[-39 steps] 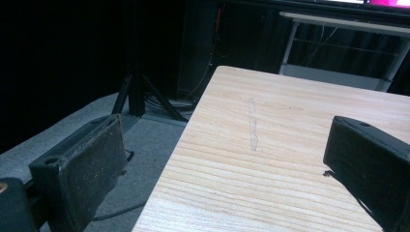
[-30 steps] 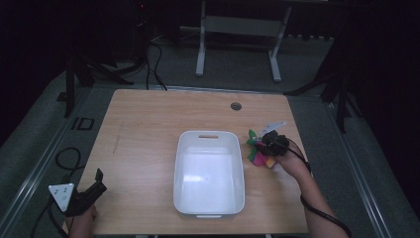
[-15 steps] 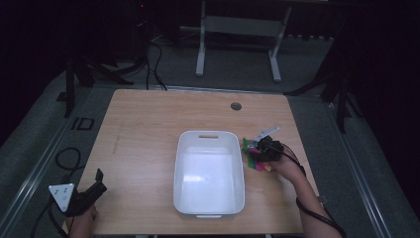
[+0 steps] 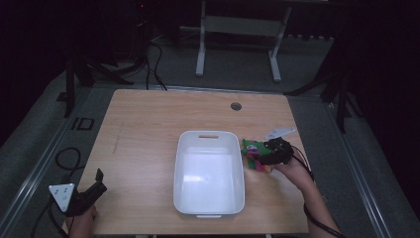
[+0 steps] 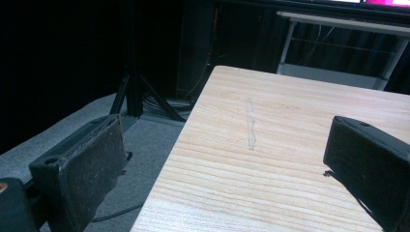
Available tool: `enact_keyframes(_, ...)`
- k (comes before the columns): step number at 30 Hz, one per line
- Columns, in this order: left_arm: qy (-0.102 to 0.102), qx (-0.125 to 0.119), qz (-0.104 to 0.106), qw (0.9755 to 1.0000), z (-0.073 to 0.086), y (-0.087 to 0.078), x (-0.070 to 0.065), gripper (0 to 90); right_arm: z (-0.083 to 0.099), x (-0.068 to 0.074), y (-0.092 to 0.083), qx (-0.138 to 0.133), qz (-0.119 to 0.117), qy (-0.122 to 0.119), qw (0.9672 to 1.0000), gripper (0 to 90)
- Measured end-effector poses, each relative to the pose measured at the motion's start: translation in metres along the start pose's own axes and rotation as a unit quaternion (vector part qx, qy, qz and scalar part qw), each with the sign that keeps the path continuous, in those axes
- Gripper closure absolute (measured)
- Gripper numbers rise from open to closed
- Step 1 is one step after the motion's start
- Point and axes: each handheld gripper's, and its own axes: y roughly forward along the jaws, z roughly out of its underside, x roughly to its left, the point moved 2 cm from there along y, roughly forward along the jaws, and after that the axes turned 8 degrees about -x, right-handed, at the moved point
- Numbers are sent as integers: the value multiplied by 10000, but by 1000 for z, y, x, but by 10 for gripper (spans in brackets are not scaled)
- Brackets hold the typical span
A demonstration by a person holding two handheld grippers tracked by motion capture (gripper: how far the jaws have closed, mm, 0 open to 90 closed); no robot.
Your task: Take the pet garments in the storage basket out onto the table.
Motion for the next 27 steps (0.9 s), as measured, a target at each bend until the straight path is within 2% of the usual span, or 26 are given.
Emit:
enact_keyframes(2, -5, 6, -1, 10000, 0, 0, 0, 19, 4, 0, -6, -86, 31, 34, 10000, 207)
enact_keyframes(4, -8, 11, 1, 10000, 0, 0, 0, 18, 9, -1, -14, -202, -65, 110, 9997, 140)
enact_keyframes(9, 3, 4, -1, 10000, 0, 0, 0, 19, 23, -3, -30, -465, -169, 353, 9982, 135)
enact_keyframes(11, 5, 3, -6, 10000, 0, 0, -1, 19, 30, -6, -35, -539, -9, 446, 9976, 127)
enact_keyframes(14, 5, 8, 2, 10000, 0, 0, -1, 19, 40, -8, -43, -666, 91, 522, 9964, 121)
enact_keyframes(19, 2, -3, -7, 10000, 0, 0, 0, 19, 59, -13, -56, -1011, 508, 653, 9914, 122)
enact_keyframes(27, 6, 1, -15, 10000, 0, 0, -1, 19, 91, -15, -70, -1021, 748, 780, 9889, 122)
